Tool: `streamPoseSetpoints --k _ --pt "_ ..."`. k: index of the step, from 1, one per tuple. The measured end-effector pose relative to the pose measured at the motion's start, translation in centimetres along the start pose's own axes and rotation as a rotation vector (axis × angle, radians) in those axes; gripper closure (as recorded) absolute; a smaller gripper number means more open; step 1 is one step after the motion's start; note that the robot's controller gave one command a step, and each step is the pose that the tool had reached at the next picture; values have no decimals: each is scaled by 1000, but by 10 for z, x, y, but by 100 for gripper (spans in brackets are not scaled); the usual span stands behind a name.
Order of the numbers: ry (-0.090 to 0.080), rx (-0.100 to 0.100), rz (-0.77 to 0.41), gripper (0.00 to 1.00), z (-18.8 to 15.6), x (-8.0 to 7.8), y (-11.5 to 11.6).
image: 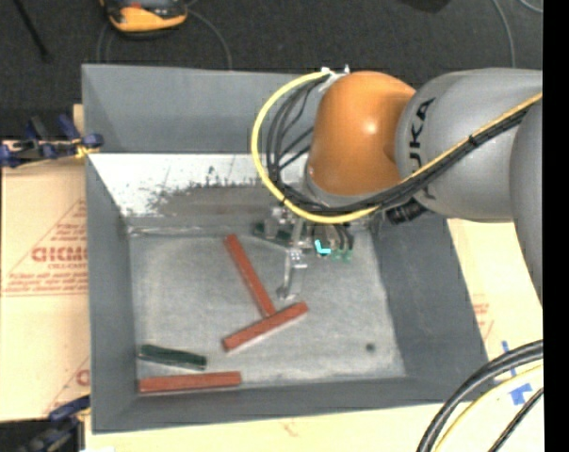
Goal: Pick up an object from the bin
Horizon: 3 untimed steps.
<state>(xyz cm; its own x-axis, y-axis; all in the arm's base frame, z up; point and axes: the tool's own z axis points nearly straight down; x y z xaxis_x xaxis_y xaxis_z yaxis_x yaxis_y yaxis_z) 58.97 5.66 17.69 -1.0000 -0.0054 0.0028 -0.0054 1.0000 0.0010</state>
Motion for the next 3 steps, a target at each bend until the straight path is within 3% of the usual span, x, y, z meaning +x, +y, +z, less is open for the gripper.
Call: streamPoseSetpoints --k 1,2,3 --pt "-7 0 1 0 -4 -2 0" --pt "-10 1 -67 0 45 43 -11" --pt "-5 0 -16 100 100 49 -25"
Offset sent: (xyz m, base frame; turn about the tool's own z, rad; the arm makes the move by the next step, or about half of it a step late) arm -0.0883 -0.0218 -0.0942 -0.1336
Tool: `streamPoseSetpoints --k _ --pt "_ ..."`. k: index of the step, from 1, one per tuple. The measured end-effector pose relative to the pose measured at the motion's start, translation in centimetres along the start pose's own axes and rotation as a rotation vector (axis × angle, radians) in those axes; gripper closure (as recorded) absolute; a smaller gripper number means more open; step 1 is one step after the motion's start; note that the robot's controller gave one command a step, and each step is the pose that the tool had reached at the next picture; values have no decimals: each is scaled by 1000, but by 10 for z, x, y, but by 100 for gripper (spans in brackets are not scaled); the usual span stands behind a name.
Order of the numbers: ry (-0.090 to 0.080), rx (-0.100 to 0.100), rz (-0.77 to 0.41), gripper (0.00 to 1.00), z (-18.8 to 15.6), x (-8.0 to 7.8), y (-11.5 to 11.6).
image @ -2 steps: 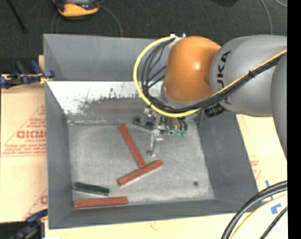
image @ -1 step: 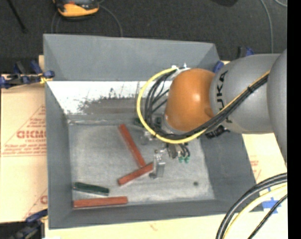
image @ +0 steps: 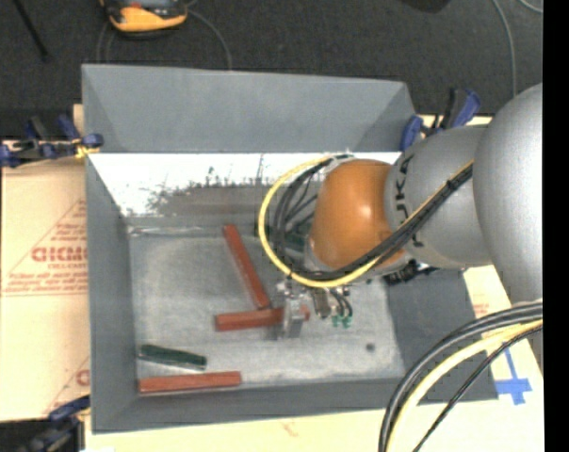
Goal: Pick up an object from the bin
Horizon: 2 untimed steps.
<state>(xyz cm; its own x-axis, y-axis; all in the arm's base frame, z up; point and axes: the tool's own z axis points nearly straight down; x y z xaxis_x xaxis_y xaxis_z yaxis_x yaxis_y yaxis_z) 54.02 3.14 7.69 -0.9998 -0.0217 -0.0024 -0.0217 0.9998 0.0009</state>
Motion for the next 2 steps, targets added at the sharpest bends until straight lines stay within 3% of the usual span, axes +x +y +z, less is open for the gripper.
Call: streamPoseSetpoints --k 1,2 --pt "0 0 0 100 0 0 0" --pt "0 1 -17 100 -120 56 -11"
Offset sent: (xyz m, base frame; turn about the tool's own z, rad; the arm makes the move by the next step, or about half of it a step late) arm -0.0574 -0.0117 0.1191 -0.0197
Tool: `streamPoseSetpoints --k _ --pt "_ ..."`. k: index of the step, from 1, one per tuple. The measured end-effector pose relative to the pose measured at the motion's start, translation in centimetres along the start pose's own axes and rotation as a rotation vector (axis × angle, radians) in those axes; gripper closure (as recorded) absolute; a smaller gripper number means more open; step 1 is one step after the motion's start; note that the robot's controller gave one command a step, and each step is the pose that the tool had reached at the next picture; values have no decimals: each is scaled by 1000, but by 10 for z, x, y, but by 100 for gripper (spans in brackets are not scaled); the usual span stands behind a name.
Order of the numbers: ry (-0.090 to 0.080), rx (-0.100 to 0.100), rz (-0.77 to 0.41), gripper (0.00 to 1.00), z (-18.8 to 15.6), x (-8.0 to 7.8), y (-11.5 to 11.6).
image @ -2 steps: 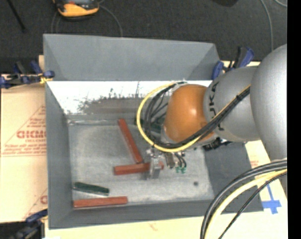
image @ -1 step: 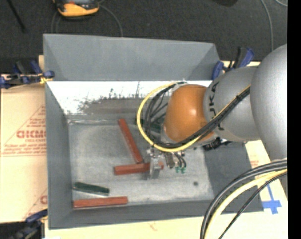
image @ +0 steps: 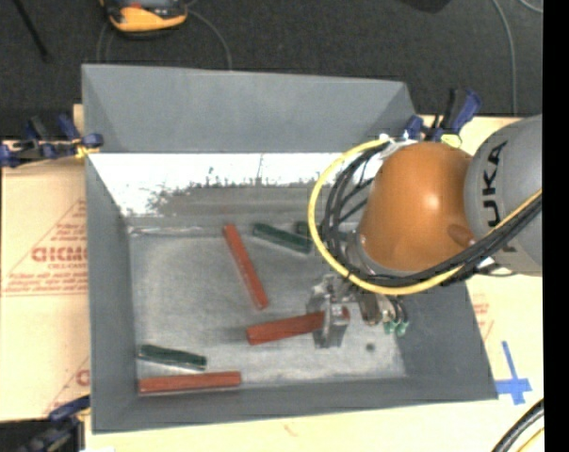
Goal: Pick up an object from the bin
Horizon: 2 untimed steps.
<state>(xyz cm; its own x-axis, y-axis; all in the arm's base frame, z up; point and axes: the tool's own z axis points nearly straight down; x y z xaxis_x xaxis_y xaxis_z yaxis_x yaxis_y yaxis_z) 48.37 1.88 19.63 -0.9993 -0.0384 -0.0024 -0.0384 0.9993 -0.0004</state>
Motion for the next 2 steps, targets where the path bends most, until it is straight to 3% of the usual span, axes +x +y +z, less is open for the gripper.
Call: streamPoseSetpoints --k 1,2 --pt "0 0 1 100 0 0 0" --pt "-5 2 -362 100 -140 3 -74"
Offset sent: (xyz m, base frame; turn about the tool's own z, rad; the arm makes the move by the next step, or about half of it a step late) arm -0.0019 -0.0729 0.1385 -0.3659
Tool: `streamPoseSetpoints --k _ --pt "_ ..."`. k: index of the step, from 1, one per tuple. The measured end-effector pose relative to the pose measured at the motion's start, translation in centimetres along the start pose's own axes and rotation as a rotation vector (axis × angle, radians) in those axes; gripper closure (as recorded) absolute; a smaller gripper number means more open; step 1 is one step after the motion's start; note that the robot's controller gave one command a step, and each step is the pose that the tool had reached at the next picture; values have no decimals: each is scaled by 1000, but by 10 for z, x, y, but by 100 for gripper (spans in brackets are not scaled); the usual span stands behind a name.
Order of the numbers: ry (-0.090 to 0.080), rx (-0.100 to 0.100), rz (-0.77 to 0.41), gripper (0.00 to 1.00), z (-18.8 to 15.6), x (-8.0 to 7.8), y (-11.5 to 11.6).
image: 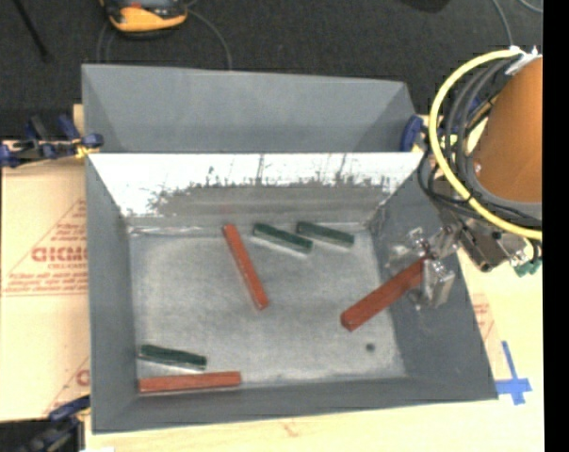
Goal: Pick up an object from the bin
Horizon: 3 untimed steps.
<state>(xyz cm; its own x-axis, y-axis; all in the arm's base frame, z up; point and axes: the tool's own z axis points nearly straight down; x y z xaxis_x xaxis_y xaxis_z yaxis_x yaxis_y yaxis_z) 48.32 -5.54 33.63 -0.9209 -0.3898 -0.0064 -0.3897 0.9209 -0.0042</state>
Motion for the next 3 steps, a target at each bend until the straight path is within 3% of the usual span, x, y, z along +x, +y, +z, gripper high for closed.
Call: streamPoseSetpoints --k 1,2,3 --pt "2 -3 -1 0 1 0 1" --pt "2 -3 0 0 1 0 1" --pt "-4 1 -1 0 50 -3 7"
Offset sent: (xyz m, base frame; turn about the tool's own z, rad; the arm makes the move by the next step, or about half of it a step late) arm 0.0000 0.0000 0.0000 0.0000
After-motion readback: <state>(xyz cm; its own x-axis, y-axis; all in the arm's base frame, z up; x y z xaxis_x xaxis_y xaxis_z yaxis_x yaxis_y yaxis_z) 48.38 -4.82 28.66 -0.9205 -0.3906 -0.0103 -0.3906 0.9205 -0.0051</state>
